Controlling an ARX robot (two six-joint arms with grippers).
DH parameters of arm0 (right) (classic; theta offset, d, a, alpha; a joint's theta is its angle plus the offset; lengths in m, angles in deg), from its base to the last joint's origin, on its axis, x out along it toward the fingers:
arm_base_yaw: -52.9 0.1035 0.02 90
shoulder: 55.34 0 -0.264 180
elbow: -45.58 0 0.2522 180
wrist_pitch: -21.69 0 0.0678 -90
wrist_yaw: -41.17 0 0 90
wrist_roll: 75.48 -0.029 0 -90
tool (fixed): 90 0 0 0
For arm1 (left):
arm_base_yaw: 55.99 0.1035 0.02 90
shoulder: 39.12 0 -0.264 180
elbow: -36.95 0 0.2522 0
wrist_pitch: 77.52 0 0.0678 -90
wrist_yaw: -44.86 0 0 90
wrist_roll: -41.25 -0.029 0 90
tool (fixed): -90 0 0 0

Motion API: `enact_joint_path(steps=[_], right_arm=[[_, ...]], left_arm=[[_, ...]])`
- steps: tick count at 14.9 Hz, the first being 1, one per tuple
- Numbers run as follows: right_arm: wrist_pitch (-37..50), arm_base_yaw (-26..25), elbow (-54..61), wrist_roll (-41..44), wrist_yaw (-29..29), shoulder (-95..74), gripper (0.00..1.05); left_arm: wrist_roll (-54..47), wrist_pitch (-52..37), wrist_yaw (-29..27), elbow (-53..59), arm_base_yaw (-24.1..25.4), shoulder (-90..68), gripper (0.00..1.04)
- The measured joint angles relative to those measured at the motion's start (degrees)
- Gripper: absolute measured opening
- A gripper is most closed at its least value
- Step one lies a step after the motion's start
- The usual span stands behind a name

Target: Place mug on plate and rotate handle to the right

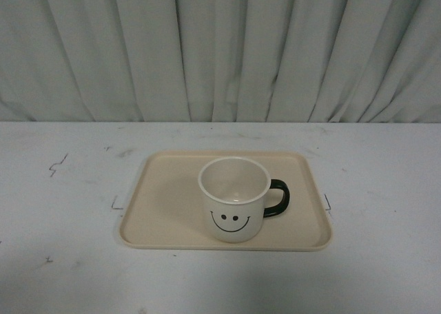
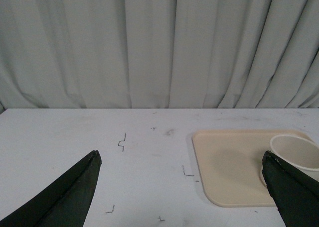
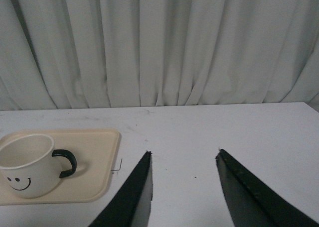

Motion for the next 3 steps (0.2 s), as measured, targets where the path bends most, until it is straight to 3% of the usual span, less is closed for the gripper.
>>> enact_joint_path(steps=[3], right_arm=[[0.00, 0.00, 0.00, 0.00, 0.00, 0.00, 0.74]], left_arm=[[0.02, 0.00, 0.00, 0.00, 0.00, 0.00, 0.98]])
